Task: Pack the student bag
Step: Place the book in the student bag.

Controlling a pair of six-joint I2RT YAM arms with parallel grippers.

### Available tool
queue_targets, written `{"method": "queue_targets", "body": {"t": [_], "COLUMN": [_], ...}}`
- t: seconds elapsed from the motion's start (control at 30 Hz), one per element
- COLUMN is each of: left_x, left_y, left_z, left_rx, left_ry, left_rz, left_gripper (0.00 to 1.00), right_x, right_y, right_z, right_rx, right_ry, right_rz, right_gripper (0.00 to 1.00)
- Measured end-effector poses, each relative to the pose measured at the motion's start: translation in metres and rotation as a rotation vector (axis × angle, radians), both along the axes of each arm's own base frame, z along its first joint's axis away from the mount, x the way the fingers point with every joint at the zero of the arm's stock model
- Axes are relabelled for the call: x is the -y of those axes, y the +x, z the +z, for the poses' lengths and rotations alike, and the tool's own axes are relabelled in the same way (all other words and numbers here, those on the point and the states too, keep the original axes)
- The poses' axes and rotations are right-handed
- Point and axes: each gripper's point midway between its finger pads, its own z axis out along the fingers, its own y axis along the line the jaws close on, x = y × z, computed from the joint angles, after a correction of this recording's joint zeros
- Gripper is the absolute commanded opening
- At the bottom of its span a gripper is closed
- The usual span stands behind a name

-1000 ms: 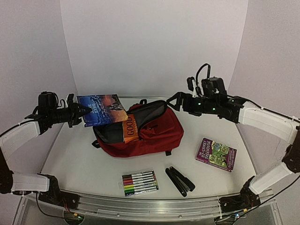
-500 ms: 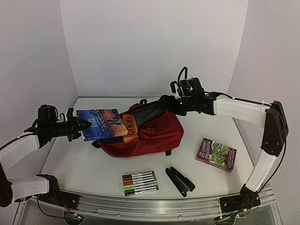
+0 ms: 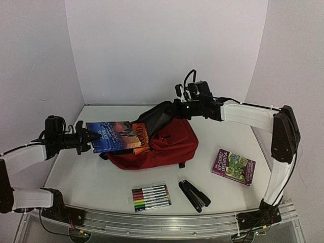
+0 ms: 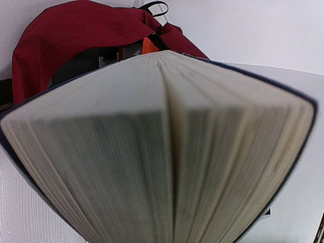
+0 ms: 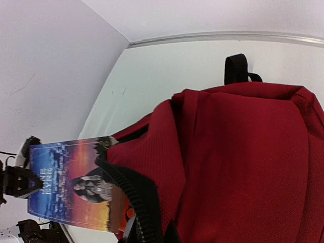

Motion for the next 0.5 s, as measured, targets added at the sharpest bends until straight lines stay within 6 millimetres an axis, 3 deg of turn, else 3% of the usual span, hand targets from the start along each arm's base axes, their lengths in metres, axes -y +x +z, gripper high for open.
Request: {"method": "queue_targets", "body": {"t": [0.17,0.3,0.5], "left_x": [0.001,0.010,0.037], "left_y": [0.008,0.011,0.016], "left_z": [-0.016,-0.013,-0.008], "left_rx": [-0.066,-0.063,-0.039], "left_ry": [-0.010,-0.011,-0.001], "left_rz": [0.005,-0.016,-0.085], "left_gripper": [0.00,0.00,0.00], "right_x": [-0.007,-0.011,-0.019], "right_y": [-0.011,-0.025,-0.037], "right_z": [0.042,0.070,0.082], "right_rx": [0.059,0.094,0.110], "right_ry": [0.089,0.135,0.161], "right_rz": [0.055,0.098,0.140], "right_gripper": [0.00,0.00,0.00]}}
